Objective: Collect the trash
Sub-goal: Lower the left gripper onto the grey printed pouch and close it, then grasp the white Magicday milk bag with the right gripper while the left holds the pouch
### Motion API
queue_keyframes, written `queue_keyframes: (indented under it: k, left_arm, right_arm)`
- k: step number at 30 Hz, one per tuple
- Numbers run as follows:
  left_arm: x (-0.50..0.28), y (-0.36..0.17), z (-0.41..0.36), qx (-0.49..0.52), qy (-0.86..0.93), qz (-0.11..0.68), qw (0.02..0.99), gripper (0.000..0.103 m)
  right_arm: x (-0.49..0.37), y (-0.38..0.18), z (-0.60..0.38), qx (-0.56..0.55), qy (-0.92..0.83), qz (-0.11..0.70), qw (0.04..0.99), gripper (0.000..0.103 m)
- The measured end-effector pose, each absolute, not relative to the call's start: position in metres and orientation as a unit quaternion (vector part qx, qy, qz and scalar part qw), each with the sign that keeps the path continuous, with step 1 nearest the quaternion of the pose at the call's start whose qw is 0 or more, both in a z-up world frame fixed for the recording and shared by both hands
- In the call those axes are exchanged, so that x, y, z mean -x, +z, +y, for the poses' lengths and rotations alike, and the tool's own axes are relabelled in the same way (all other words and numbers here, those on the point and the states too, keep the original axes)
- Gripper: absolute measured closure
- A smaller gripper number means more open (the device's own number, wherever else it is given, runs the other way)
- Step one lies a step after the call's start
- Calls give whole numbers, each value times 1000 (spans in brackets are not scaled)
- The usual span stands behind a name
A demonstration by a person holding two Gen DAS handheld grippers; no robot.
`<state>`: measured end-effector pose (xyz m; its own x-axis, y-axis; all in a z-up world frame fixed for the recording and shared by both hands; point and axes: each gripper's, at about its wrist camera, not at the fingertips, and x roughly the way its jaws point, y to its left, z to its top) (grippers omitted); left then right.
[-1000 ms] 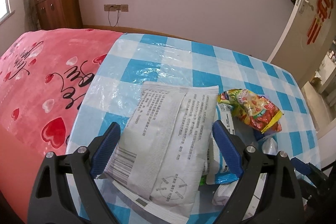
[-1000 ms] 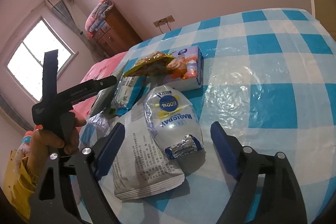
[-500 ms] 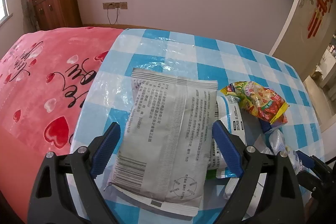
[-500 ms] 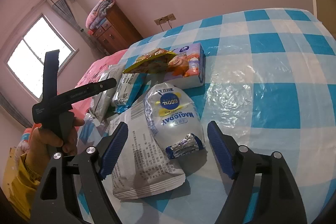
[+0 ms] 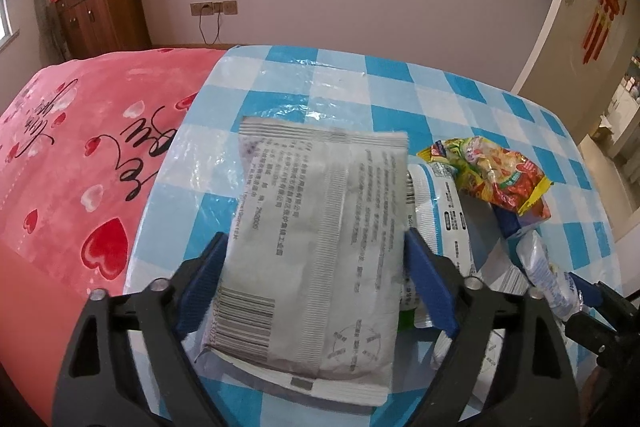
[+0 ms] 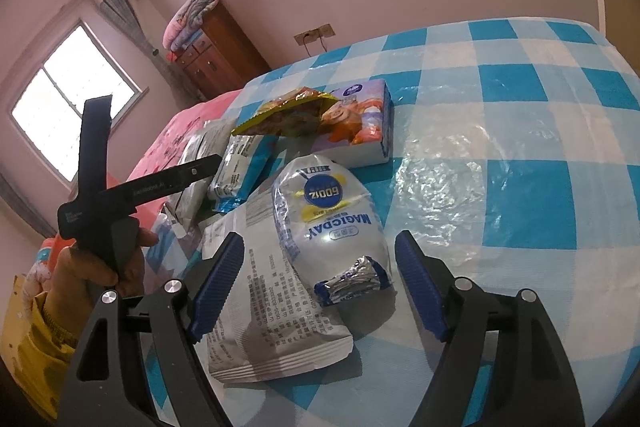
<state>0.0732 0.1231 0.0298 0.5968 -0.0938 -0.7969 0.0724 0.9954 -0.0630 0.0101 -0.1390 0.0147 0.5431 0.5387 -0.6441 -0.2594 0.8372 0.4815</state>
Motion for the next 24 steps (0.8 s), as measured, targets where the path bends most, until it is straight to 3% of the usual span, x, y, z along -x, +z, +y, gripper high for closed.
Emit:
queue_keyframes:
  k: [7, 21, 24]
  left_arm:
    - [-70, 31, 120, 12, -34, 440, 897, 25]
    - [-55, 35, 125, 24, -27, 432, 901, 29]
    - [-51, 37, 127, 31, -28, 428, 903, 29]
  right_arm:
    - [-10, 14, -136, -158, 230, 420, 864, 26]
    - [-8, 11, -133, -148, 229, 423, 864, 49]
    - [-8, 10, -132, -147, 230, 423, 864, 49]
